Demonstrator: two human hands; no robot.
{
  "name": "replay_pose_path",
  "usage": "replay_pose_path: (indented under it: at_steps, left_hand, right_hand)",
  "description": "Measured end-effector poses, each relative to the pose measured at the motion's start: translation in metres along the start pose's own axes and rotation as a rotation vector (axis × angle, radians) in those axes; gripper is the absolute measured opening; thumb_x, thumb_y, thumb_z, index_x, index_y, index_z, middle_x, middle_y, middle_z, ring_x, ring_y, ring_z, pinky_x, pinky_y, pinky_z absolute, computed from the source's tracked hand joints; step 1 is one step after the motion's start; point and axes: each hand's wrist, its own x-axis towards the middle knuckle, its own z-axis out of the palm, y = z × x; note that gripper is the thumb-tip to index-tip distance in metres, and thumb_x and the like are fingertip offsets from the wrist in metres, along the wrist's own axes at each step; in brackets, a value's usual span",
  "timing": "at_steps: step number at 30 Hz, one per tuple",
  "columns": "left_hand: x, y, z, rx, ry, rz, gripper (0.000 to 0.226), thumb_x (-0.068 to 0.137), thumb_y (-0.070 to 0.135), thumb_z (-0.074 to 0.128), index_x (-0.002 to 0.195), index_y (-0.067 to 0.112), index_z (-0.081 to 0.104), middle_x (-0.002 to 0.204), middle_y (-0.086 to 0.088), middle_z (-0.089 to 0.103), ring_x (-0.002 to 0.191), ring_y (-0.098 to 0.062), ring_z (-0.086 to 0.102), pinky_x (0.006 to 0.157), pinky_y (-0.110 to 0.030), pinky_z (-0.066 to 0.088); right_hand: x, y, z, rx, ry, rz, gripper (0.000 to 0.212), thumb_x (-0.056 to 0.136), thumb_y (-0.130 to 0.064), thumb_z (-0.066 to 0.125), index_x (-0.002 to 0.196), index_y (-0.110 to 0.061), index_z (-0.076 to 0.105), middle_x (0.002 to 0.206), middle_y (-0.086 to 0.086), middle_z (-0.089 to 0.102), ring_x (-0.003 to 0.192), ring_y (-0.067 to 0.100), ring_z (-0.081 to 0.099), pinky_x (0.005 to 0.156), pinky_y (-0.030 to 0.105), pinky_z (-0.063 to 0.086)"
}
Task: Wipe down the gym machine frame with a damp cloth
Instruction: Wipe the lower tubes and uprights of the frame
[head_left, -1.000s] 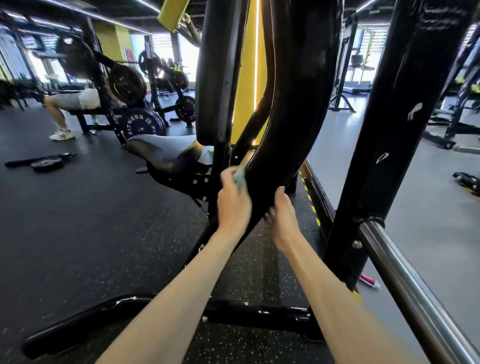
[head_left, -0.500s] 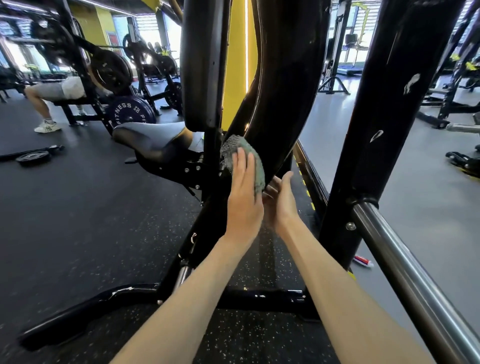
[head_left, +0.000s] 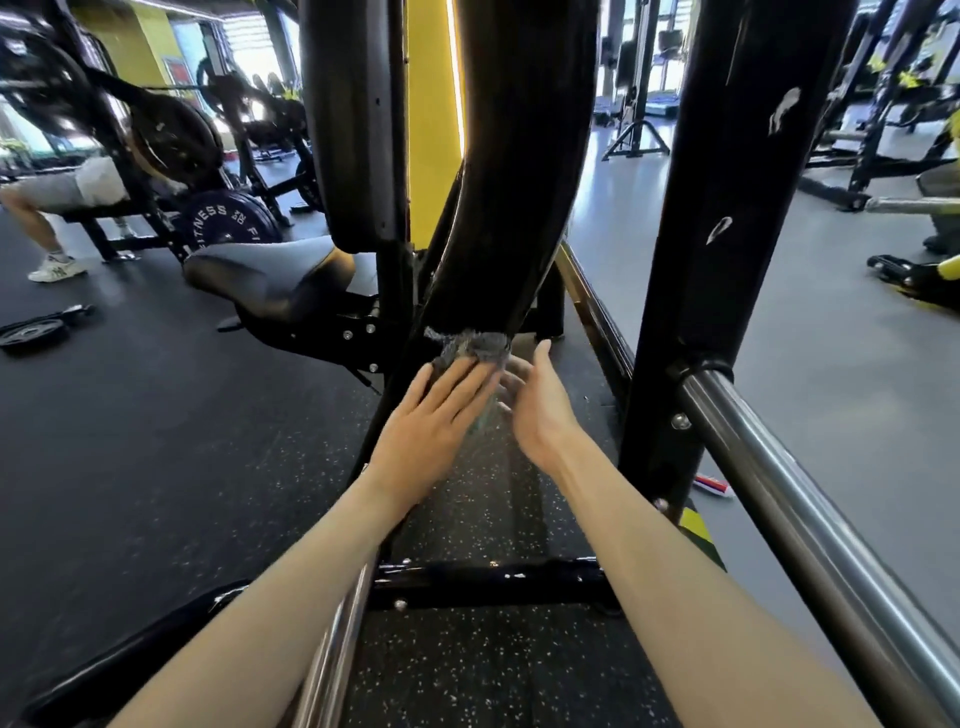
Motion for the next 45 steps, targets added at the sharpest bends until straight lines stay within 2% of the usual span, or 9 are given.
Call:
replay_pose_path:
  at_steps: [4, 12, 18, 23, 26, 31, 36, 41, 45]
  left_hand:
    - [-0.020, -0.017, -0.002, 0.159, -0.137, 0.195, 0.085, 0.083, 0.018, 0.048, 0.152, 0.009, -0.001, 0.156, 0.001, 0.016, 0.144, -0.013, 0.012, 0.117, -0.041, -0.017]
    - [0.135, -0.032, -0.054, 0.420, 0.146, 0.248, 0.046, 0.096, 0.040, 0.033, 0.132, 0.014, 0.043, 0.156, -0.004, 0.029, 0.148, -0.019, 0.008, 0.111, -0.051, -0.012]
    - [0.045, -0.021, -0.019, 0.448, -0.174, 0.554, 0.045, 0.093, 0.041, 0.040, 0.124, 0.015, 0.060, 0.143, -0.006, 0.048, 0.146, -0.025, 0.022, 0.115, -0.051, -0.019]
    - [0.074, -0.017, -0.019, 0.528, 0.073, 0.407, 0.052, 0.095, 0.027, 0.023, 0.140, 0.006, 0.040, 0.155, -0.009, 0.031, 0.149, -0.023, 0.007, 0.113, -0.049, -0.014]
    - [0.010, -0.026, 0.010, 0.543, -0.079, 0.460, 0.065, 0.094, 0.021, 0.028, 0.152, 0.003, 0.004, 0.160, -0.015, -0.009, 0.146, -0.026, -0.019, 0.114, -0.049, -0.021]
    - [-0.091, -0.033, 0.039, 0.546, -0.351, 0.714, 0.074, 0.095, 0.032, 0.047, 0.154, 0.017, 0.004, 0.159, -0.006, -0.017, 0.143, -0.025, -0.027, 0.111, -0.049, -0.026]
    - [-0.030, -0.026, 0.030, 0.417, 0.012, 0.345, 0.060, 0.097, 0.008, 0.014, 0.155, 0.017, 0.000, 0.161, -0.001, -0.003, 0.148, -0.019, -0.010, 0.113, -0.045, -0.011]
    - [-0.111, 0.005, 0.047, 0.110, -0.281, 0.189, 0.088, 0.080, 0.017, 0.061, 0.152, 0.019, 0.011, 0.157, 0.001, 0.012, 0.146, -0.015, 0.013, 0.116, -0.047, -0.002]
    - [-0.103, 0.048, 0.045, 0.018, -0.326, -0.186, 0.094, 0.078, 0.021, 0.060, 0.153, 0.013, 0.004, 0.158, 0.002, 0.013, 0.144, -0.019, 0.013, 0.116, -0.044, -0.015]
  right_hand:
    - [-0.003, 0.003, -0.014, -0.035, 0.030, 0.042, 0.065, 0.099, -0.060, 0.014, 0.119, -0.022, 0.063, 0.122, 0.003, 0.065, 0.119, 0.017, 0.056, 0.116, 0.043, 0.024]
    - [0.008, -0.021, -0.001, 0.042, 0.055, -0.018, 0.064, 0.096, -0.066, 0.018, 0.107, -0.023, 0.064, 0.101, 0.000, 0.071, 0.109, 0.021, 0.062, 0.109, 0.043, 0.034]
    - [0.004, -0.025, -0.017, -0.017, 0.121, -0.045, 0.070, 0.096, -0.065, 0.016, 0.122, -0.020, 0.063, 0.123, 0.007, 0.065, 0.122, 0.024, 0.055, 0.109, 0.044, 0.035]
    - [-0.005, -0.003, -0.019, -0.061, 0.180, -0.004, 0.061, 0.099, -0.059, 0.020, 0.120, -0.021, 0.062, 0.121, 0.008, 0.064, 0.119, 0.024, 0.056, 0.111, 0.046, 0.033]
    - [-0.011, 0.023, -0.019, -0.080, 0.120, 0.063, 0.053, 0.101, -0.057, 0.019, 0.115, -0.026, 0.060, 0.129, 0.008, 0.059, 0.125, 0.021, 0.052, 0.108, 0.038, 0.030]
    - [-0.019, 0.058, -0.013, -0.108, 0.021, 0.138, 0.055, 0.103, -0.050, 0.020, 0.142, -0.021, 0.044, 0.145, 0.007, 0.047, 0.133, 0.021, 0.045, 0.116, 0.042, 0.026]
    - [-0.016, 0.075, 0.002, -0.008, 0.091, 0.117, 0.048, 0.102, -0.054, 0.018, 0.108, -0.031, 0.060, 0.126, 0.000, 0.058, 0.128, 0.015, 0.047, 0.111, 0.036, 0.028]
    - [-0.005, 0.084, 0.013, 0.017, 0.071, 0.096, 0.042, 0.103, -0.045, 0.031, 0.126, -0.024, 0.059, 0.128, 0.000, 0.061, 0.121, 0.015, 0.055, 0.109, 0.038, 0.035]
    - [-0.008, 0.089, 0.028, 0.091, 0.013, 0.057, 0.037, 0.092, -0.002, 0.037, 0.120, -0.013, 0.060, 0.100, 0.002, 0.069, 0.099, 0.018, 0.063, 0.088, 0.030, 0.049]
